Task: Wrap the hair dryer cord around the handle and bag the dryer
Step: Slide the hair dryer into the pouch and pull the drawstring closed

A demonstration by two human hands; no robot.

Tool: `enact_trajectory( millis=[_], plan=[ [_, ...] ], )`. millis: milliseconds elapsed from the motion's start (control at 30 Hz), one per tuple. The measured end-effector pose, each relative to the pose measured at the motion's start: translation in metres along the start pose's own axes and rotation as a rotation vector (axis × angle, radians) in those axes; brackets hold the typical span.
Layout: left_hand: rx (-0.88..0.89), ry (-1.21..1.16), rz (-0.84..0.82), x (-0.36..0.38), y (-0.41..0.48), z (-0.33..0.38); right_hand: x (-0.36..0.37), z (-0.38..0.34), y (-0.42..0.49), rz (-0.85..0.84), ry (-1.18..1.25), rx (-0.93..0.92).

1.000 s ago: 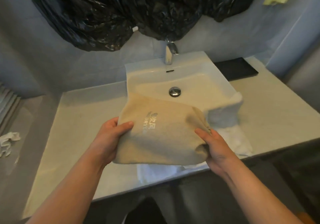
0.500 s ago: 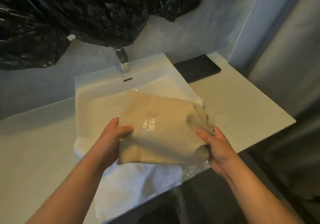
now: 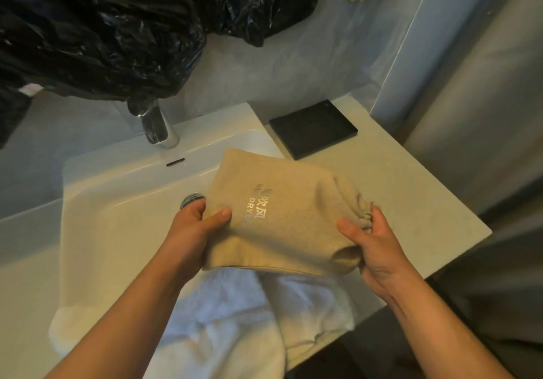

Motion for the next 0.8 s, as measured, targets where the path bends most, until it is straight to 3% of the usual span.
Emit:
enact_trajectory(
  millis=[467, 800],
  plan=[
    [-0.006, -0.029, 0.032, 0.049, 0.048, 0.011, -0.018, -0.043, 0.059, 0.0, -0.092, -0.023],
    [-0.061, 0.0, 0.142, 0.152, 0.109, 0.021, -0.089, -0.098, 0.145, -0.017, -0.126, 0.052]
  ],
)
Point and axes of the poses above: each hand's wrist, its own y-axis towards the middle knuckle, its own x-axis out of the palm, z = x × y, the point moved 2 cm from there along y, towards the middle knuckle, and after that the axes turned 8 degrees about y, right-handed, at the moved point
